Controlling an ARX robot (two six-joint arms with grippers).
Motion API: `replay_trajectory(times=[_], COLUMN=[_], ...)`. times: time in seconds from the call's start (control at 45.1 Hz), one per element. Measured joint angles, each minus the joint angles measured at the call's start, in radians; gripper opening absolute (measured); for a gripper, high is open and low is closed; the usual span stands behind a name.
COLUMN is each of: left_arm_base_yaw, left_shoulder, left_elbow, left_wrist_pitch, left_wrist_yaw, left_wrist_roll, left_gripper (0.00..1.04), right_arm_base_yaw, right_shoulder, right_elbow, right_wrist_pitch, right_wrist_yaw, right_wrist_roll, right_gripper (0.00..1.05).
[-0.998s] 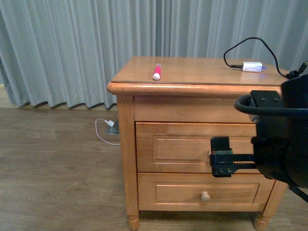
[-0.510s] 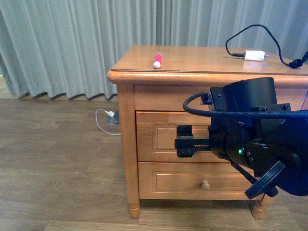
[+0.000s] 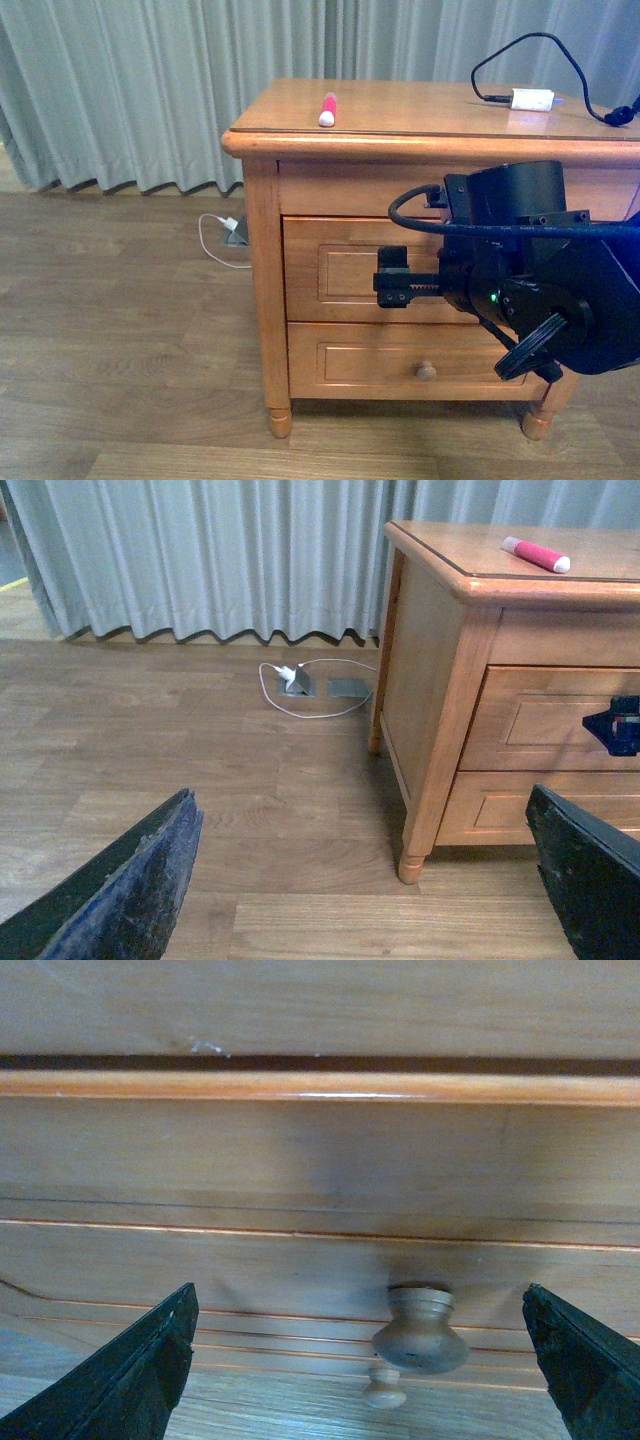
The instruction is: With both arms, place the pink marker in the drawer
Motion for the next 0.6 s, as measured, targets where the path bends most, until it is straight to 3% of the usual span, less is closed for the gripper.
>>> replay_trajectory(times=[0.599], left_arm_base_yaw=[0.000], left_shoulder=[0.000], left_elbow=[0.000], left_wrist_pitch=[0.000], left_wrist_yaw=[0.000], left_wrist_roll=[0.000], left_gripper=[0.99], right_arm_base_yaw=[0.001], right_shoulder=[0.018], right_elbow=[0.011], right_wrist_pitch=[-0.002], right_wrist_yaw=[0.023], right_wrist_roll=[-0.020], right_gripper=[0.96])
